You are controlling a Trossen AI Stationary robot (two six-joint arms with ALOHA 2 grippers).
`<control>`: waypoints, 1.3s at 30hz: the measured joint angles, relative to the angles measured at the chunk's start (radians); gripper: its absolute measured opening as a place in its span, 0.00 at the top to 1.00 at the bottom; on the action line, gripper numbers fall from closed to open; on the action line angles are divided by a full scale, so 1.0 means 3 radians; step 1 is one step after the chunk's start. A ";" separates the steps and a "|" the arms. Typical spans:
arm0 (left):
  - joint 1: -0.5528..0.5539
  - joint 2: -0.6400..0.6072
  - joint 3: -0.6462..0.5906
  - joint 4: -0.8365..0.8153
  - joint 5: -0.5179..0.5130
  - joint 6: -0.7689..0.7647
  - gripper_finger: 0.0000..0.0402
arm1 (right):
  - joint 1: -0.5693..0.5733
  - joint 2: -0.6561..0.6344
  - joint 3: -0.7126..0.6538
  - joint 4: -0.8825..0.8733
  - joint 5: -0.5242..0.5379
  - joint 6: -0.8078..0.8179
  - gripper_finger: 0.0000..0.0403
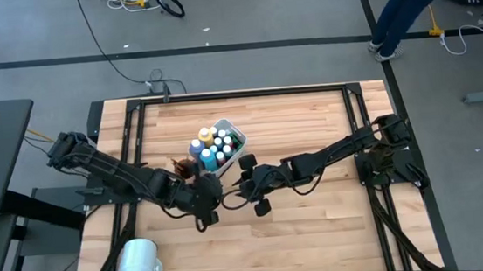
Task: Pick & Place Paint Supplies
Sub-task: Put the black gold paintbrush into the orange cup
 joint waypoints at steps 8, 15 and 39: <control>0.0000 0.0050 0.0005 0.0076 0.0325 -0.0079 0.67 | 0.0000 0.0000 0.0000 0.0002 0.0001 -0.0025 0.63; 0.0045 0.0336 0.0006 -0.0044 0.0650 0.0055 0.68 | 0.0000 0.0000 0.0000 0.0023 0.0001 -0.0029 0.63; -0.0015 0.0607 -0.0624 0.0183 0.0459 -0.0766 0.68 | 0.0000 0.0003 -0.0001 -0.0082 -0.0007 0.0177 0.63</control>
